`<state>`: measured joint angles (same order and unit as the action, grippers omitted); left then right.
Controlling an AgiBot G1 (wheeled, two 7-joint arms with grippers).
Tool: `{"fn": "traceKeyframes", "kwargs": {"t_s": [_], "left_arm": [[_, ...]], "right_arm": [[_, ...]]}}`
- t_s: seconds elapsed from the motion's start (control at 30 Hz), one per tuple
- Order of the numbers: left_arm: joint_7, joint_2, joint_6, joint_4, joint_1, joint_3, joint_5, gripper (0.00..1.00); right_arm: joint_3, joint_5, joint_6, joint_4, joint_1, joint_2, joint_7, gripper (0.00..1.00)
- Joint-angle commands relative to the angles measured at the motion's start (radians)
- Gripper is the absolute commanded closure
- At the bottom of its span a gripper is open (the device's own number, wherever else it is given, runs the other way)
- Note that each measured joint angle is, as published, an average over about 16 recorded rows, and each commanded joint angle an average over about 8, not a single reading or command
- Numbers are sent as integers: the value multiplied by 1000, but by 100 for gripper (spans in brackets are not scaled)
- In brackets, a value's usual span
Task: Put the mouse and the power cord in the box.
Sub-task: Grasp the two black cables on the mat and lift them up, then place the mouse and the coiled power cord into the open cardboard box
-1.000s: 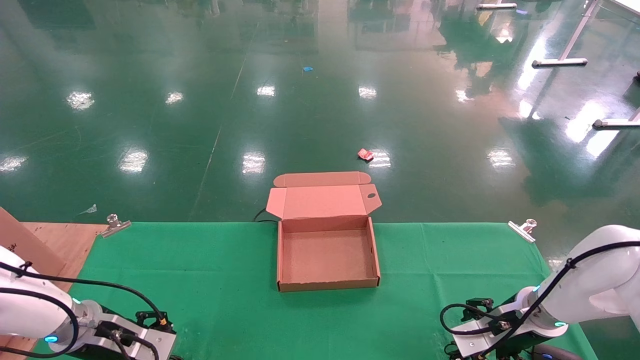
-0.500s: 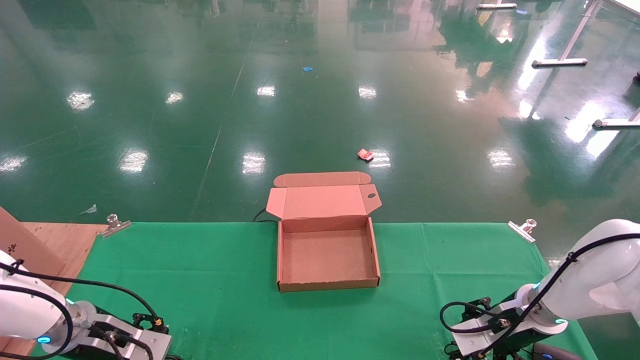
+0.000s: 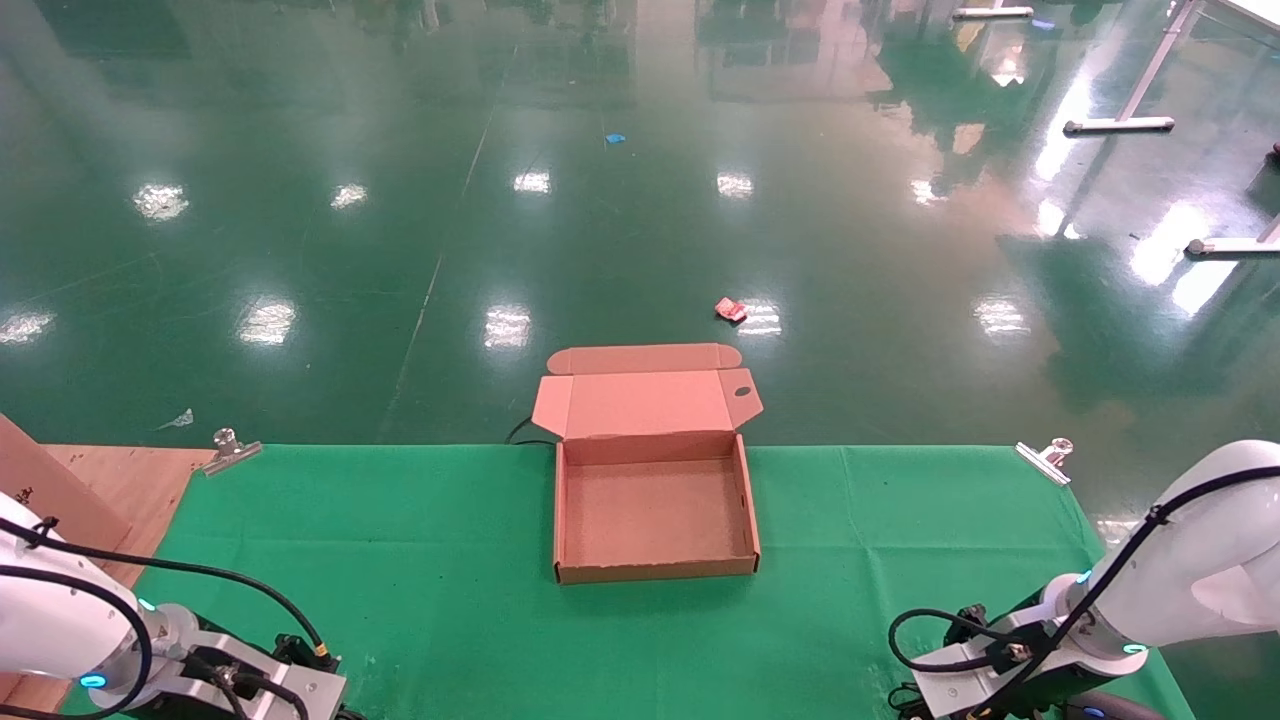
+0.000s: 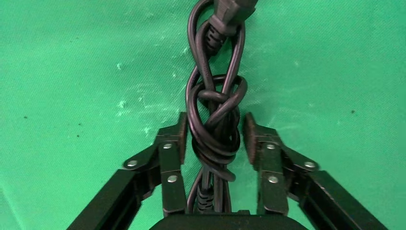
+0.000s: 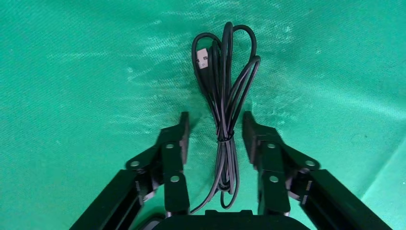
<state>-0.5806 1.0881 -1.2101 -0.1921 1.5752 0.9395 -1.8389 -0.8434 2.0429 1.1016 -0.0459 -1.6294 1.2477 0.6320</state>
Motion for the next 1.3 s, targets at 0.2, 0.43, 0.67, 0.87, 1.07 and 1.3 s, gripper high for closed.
{"fn": "traceKeyframes", "kwargs": {"t_s": [0.2, 0.43, 0.67, 0.87, 1.07, 1.3], "left_arm": [[-8, 2, -5, 11, 7, 1, -1, 100], [-16, 0, -17, 17, 14, -1, 2, 100], [-16, -27, -73, -1, 52, -5, 10, 100], [6, -72, -170, -59, 117, -14, 23, 100], [63, -118, -278, -178, 208, -27, 41, 100], [191, -111, -328, -371, 314, -38, 42, 100]], "right_arm": [[3, -4, 7, 12, -5, 4, 12, 100], [4, -6, 20, 21, -14, 1, 22, 100], [25, -36, 73, 22, -44, -23, 47, 100], [41, -60, 156, 5, -116, -53, 79, 100], [47, -69, 250, -36, -232, -70, 84, 100], [55, -77, 313, -109, -348, -41, 27, 100]]}}
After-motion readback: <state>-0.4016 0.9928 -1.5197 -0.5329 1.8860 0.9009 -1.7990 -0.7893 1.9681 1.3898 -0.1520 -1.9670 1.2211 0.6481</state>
